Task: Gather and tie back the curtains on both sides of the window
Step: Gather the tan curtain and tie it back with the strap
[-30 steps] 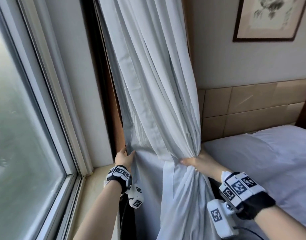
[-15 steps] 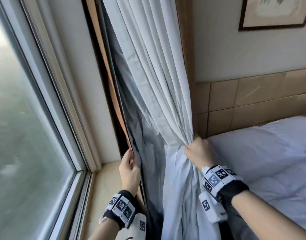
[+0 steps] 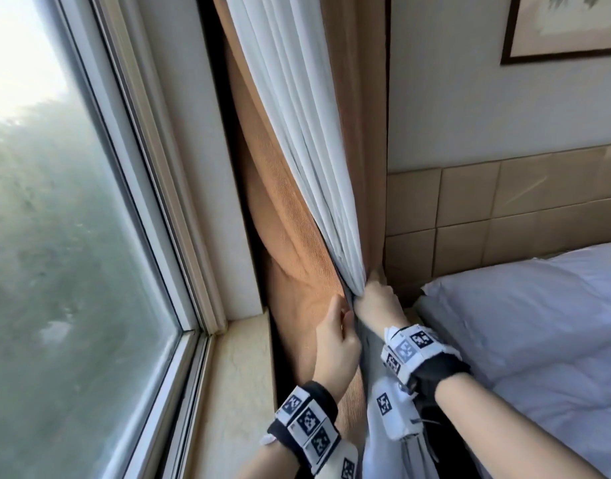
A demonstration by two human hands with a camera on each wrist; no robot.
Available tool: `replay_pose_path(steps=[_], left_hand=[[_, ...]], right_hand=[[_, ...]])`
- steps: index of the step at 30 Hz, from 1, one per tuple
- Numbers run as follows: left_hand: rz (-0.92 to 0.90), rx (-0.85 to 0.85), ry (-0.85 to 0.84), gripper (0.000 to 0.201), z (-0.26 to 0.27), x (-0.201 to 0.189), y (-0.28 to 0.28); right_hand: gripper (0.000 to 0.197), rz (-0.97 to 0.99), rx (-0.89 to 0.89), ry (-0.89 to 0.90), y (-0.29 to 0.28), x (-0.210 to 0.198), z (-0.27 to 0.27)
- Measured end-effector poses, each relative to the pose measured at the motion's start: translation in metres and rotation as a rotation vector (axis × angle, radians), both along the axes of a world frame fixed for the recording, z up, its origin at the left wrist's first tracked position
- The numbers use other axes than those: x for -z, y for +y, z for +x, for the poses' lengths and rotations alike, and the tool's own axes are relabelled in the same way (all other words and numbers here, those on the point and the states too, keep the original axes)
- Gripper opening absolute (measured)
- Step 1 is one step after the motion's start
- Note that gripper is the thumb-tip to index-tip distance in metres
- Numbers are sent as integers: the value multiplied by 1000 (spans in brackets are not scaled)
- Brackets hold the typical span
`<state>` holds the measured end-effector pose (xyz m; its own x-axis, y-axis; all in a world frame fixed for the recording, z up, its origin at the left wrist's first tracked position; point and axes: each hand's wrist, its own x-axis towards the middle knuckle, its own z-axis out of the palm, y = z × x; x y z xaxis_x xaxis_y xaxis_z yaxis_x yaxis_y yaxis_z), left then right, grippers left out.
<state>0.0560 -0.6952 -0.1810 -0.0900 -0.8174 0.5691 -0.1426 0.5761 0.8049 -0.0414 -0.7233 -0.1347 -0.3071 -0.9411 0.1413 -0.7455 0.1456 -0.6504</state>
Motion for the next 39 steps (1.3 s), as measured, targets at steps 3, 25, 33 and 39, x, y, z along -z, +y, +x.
replay_pose_path(steps=[3,25,33,39], left_hand=[[77,20,-40,12,0,-1,-2],[295,-184,-590,25,-26,-85,-28],[428,-105,-619,25,-17,-86,-40],[446,-106,-689,38,-16,-88,-49]], right_hand=[[49,82,-88,-37,-7,-2,-10],[68,-43,-24,-110,41,34,-4],[88,-88,160,164,54,99,11],[50,-687,-189,446,75,117,41]])
